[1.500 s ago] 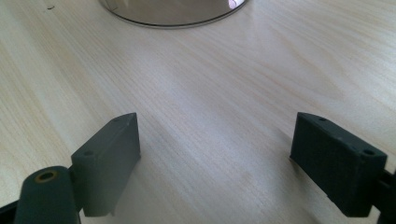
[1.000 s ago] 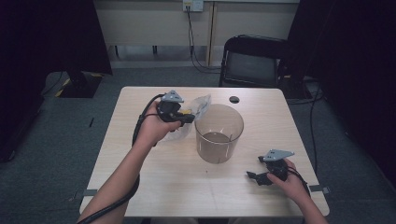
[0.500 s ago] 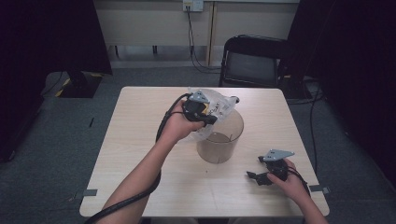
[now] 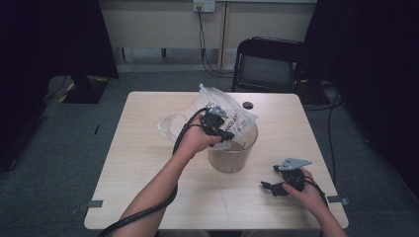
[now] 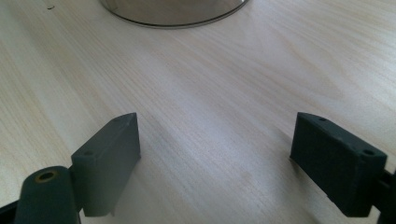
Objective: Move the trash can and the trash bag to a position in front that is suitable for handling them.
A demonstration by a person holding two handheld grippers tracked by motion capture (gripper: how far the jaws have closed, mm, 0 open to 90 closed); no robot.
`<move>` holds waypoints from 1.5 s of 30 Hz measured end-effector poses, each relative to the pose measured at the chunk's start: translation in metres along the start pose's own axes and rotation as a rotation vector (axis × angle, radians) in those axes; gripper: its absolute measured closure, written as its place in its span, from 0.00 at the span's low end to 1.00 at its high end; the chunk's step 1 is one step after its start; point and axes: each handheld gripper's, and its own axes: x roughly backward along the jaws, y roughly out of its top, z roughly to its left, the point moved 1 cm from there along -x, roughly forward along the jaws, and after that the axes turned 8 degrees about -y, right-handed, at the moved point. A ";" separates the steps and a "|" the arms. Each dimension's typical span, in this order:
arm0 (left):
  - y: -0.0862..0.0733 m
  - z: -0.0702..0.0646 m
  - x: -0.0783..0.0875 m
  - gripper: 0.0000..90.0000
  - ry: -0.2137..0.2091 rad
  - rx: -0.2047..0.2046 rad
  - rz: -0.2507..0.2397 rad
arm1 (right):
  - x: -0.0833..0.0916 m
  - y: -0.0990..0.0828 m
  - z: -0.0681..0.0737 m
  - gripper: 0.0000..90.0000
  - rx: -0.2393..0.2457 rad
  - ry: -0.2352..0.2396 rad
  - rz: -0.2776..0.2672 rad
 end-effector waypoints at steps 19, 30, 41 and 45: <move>-0.022 0.001 0.009 1.00 -0.068 0.036 0.095 | 0.000 0.000 0.000 0.16 -0.001 -0.001 0.001; -0.037 0.000 0.028 1.00 -0.070 0.015 0.119 | 0.000 0.001 0.001 0.16 -0.019 -0.009 0.004; -0.033 0.003 0.025 0.99 -0.043 0.012 0.117 | 0.020 0.039 -0.003 0.20 -0.071 0.020 -0.052; -0.033 0.003 0.025 0.99 -0.045 0.012 0.110 | 0.032 0.058 -0.001 0.21 -0.055 0.019 -0.092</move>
